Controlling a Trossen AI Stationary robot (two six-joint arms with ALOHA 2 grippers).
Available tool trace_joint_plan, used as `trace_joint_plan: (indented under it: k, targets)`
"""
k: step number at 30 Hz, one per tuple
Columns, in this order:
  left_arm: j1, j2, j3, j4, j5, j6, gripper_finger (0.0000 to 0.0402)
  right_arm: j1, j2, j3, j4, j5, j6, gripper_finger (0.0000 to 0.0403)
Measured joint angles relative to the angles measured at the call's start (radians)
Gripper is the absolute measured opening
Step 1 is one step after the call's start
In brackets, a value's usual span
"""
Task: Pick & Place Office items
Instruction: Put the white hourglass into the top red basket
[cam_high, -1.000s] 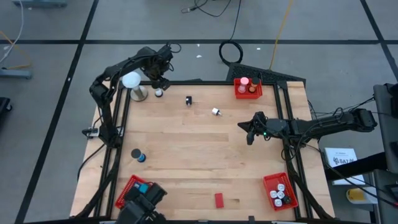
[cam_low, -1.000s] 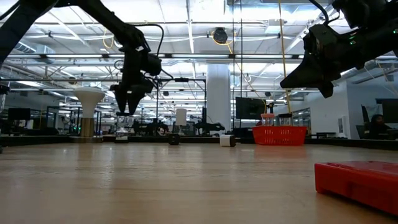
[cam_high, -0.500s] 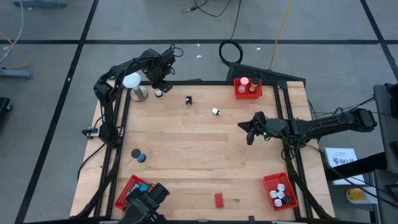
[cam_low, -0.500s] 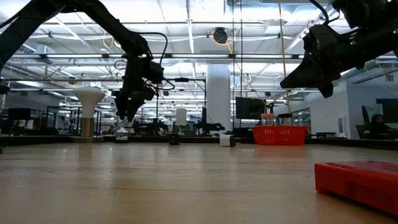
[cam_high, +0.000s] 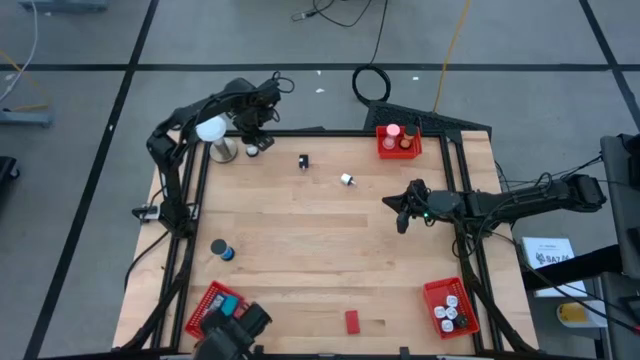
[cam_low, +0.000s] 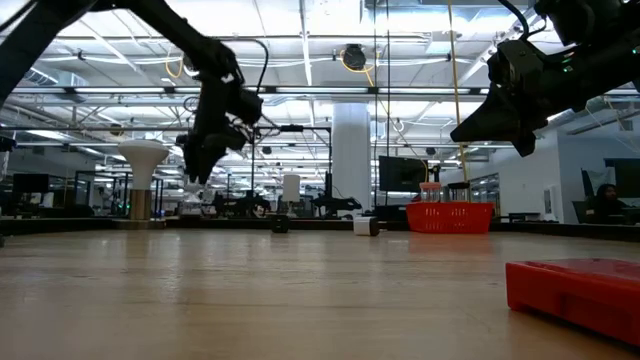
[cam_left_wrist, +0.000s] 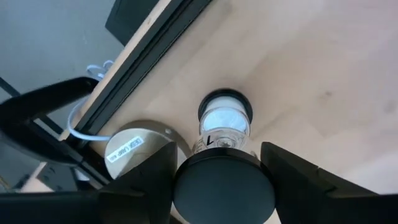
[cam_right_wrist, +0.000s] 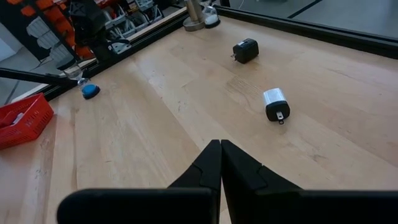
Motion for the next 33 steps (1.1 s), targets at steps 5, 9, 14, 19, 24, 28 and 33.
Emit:
trace_joint_plan:
  k: [5, 9, 14, 19, 24, 28, 33]
  targets:
    - [-0.110, -0.095, 0.000, -0.060, 0.049, 0.017, 0.0210, 0.000, 0.000, 0.000, 0.000, 0.000, 0.001, 0.0000]
    - [-0.273, -0.186, 0.000, -0.054, 0.120, -0.015, 0.0210, 0.000, 0.000, 0.000, -0.003, 0.000, 0.001, 0.0000]
    - [-0.502, -0.210, 0.000, 0.094, 0.180, -0.128, 0.0210, 0.000, 0.000, 0.000, -0.004, -0.001, 0.000, 0.0000]
    - [-0.631, -0.115, 0.006, 0.334, 0.225, -0.211, 0.0210, 0.000, 0.000, 0.000, -0.006, -0.007, -0.003, 0.0000]
    - [-0.654, 0.060, 0.145, 0.335, 0.228, -0.220, 0.0210, 0.000, 0.000, 0.000, -0.006, -0.014, -0.004, 0.0000]
    - [-0.658, 0.198, 0.305, 0.306, 0.219, -0.186, 0.0210, 0.000, 0.000, 0.000, -0.006, -0.034, -0.004, 0.0000]
    - [-0.658, 0.323, 0.484, 0.255, 0.208, -0.131, 0.0210, 0.000, 0.000, 0.000, -0.006, -0.034, -0.004, 0.0000]
